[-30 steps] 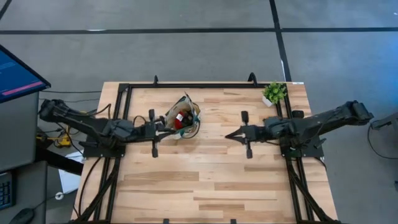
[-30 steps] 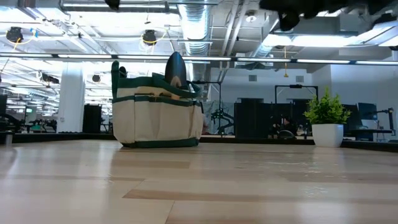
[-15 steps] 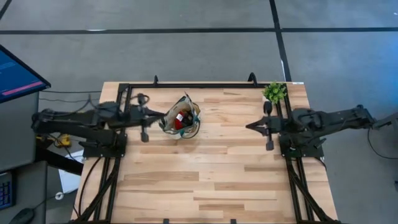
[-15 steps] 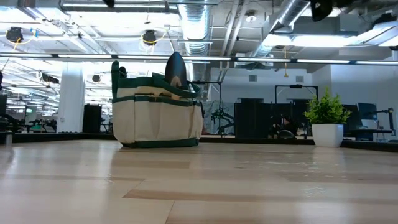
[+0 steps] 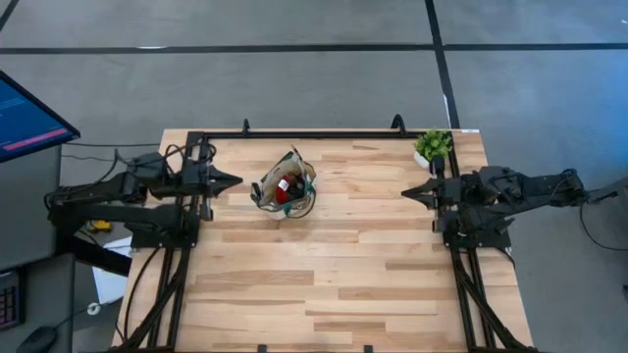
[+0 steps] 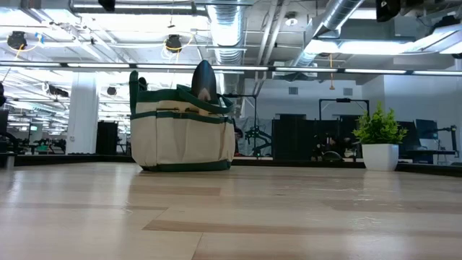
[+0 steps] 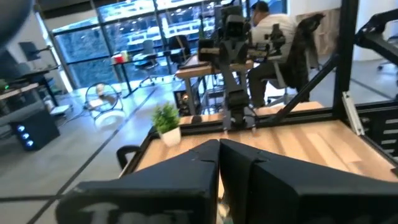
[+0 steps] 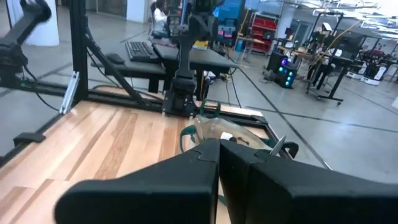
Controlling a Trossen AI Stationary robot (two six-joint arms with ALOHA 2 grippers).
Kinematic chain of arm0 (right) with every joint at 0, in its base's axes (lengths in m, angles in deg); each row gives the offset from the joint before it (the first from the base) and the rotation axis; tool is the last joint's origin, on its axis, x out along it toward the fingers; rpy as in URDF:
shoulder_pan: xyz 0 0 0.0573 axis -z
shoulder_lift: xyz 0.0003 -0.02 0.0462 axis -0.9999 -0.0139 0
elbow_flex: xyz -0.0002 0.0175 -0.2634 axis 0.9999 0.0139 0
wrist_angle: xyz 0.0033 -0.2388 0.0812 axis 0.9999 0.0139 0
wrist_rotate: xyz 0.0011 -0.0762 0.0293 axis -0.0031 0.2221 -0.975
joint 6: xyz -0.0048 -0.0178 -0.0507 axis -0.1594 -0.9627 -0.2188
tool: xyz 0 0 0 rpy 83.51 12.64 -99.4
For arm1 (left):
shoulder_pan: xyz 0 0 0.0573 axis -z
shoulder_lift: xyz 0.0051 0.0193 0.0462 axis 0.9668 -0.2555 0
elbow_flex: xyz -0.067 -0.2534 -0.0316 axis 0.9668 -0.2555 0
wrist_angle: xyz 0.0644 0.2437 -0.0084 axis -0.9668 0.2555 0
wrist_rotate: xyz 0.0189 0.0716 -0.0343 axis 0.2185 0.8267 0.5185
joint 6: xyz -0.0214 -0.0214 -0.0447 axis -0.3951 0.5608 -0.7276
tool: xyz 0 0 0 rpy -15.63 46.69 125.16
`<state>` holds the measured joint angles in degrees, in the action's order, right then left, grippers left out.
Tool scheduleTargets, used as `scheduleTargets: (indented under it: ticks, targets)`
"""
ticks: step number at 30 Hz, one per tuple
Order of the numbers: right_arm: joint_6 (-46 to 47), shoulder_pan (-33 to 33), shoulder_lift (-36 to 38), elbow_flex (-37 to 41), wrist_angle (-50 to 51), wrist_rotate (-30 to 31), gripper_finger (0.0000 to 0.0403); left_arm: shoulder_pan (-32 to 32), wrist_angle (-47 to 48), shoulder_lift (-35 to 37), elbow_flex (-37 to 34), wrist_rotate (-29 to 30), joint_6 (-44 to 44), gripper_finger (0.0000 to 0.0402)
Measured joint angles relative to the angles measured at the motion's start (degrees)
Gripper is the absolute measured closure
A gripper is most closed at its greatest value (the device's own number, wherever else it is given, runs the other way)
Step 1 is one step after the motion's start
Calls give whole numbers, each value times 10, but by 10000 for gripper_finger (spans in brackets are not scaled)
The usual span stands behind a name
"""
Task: Pick & Place Garden tools in Gardening bag
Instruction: Return to Home Position
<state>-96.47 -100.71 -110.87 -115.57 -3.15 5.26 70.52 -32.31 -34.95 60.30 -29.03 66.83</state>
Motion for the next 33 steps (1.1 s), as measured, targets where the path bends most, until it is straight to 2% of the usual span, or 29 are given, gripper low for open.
scheduleTargets:
  ticks: [8,16,24,33]
  targets:
    - [22,0,46,0,42,1,403,-6,42,104,0,9,-18,399]
    - [22,0,83,0,58,1,403,-6,87,171,0,10,-32,399]
    - [22,0,135,0,93,35,403,-6,108,196,0,10,-47,399]
    - [33,-1,236,0,128,28,403,-6,109,195,0,10,-46,399]
